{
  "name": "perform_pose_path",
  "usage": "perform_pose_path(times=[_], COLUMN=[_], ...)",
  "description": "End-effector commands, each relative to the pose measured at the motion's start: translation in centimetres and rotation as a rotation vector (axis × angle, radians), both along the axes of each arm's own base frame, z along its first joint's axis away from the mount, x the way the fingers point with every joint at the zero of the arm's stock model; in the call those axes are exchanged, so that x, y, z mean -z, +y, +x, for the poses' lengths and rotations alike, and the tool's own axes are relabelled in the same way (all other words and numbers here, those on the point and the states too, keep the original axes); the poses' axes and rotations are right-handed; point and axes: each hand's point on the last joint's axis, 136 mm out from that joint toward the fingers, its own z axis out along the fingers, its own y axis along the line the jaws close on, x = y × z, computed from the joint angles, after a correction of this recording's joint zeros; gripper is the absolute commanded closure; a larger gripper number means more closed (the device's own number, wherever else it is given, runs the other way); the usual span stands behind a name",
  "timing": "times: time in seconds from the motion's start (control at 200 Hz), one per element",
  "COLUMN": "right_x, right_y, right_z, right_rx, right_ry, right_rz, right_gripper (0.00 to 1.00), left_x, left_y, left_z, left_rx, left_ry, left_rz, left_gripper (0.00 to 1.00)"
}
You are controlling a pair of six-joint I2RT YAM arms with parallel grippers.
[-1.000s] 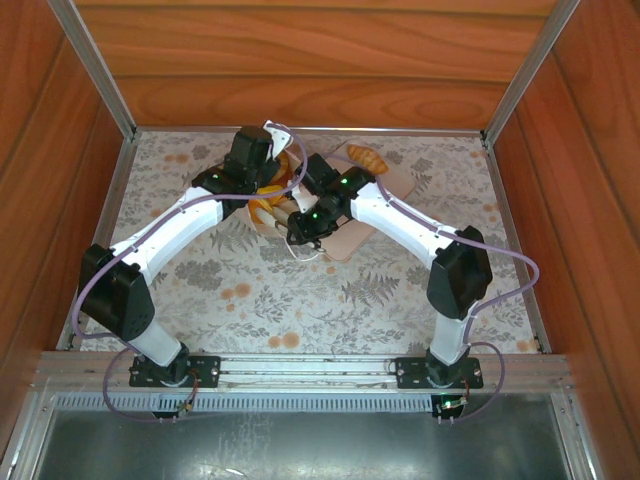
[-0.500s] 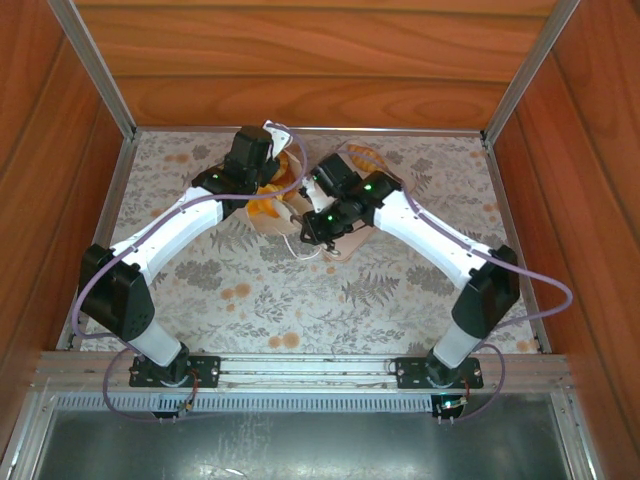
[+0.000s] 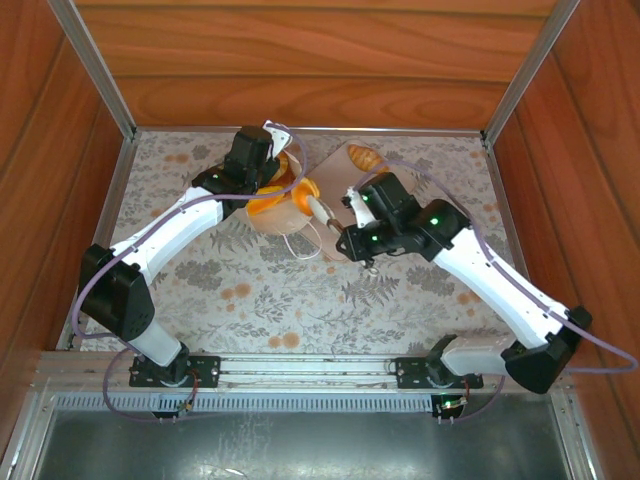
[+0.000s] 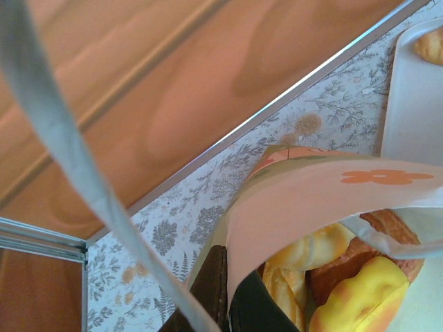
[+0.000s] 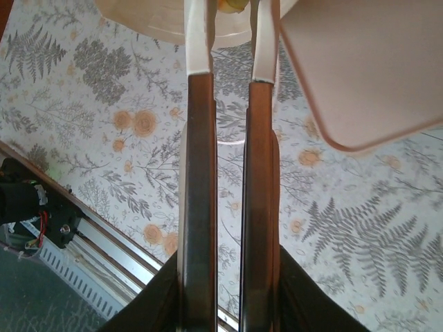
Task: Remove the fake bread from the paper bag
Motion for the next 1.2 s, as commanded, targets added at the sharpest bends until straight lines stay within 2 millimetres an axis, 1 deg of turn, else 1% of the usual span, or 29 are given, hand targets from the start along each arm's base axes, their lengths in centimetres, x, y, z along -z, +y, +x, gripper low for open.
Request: perform_pose_path(times=[0.0,0.095,0.15,0.225,0.32,0.445,0.53,0.7,0.815,0.84,0.855,0.91,1.005,1.195], right_x=[-1.1,-1.2,-0.9,-0.2,1.0,2.4,3.5,5.9,7.4,7.3,8.3,9.1,9.9,11.1], right_y=[-2.6,-4.8,-6.5,-8.5,-11.0,-13.3,-14.5,-15.9,-16.0,-16.0,-15.9,-15.9,-16.0,-16.8], right_z=[0.8,1.7,2.7,4.1,6.3,9.0,10.9,13.7,15.2,15.3,15.7,16.4,17.4,19.2], right_rx=[0.099,0.174,0.236,0.306,0.387,0.462,0.497,0.514,0.502,0.501,0.490,0.484,0.478,0.488], right_ry=[-0.062,-0.084,-0.096,-0.107,-0.123,-0.142,-0.150,-0.143,-0.136,-0.141,-0.123,-0.117,-0.111,-0.109], right_rz=[-0.035,-0.099,-0.154,-0.236,-0.346,-0.458,-0.541,-0.704,-0.774,-0.775,-0.794,-0.815,-0.845,-0.932], right_gripper=[0.72,0.72,0.72,0.72,0.73,0.72,0.72,0.72,0.72,0.72,0.72,0.71,0.71,0.71], left_x=[-0.8,-0.8,-0.9,-1.0,-1.1,-1.0,-1.1,-1.0,-1.1,-1.0,-1.0,-1.1,-1.1,-1.2], left_y=[-0.1,0.0,0.0,-0.1,-0.1,-0.2,-0.3,-0.5,-0.6,-0.6,-0.7,-0.7,-0.7,-0.8], left_z=[-0.1,-0.2,-0.2,-0.3,-0.3,-0.3,-0.3,-0.2,-0.1,-0.2,-0.2,-0.2,-0.1,-0.2], left_rx=[-0.012,-0.011,-0.011,-0.009,-0.009,-0.004,-0.002,0.001,0.000,0.002,0.004,0.004,0.002,0.005], left_ry=[-0.024,-0.025,-0.027,-0.028,-0.030,-0.028,-0.029,-0.028,-0.029,-0.027,-0.026,-0.027,-0.027,-0.027], left_rz=[-0.005,-0.006,-0.008,-0.008,-0.008,-0.005,-0.006,-0.003,-0.004,-0.003,-0.002,-0.003,-0.005,-0.005], left_gripper=[1.00,1.00,1.00,1.00,1.00,1.00,1.00,1.00,1.00,1.00,1.00,1.00,1.00,1.00])
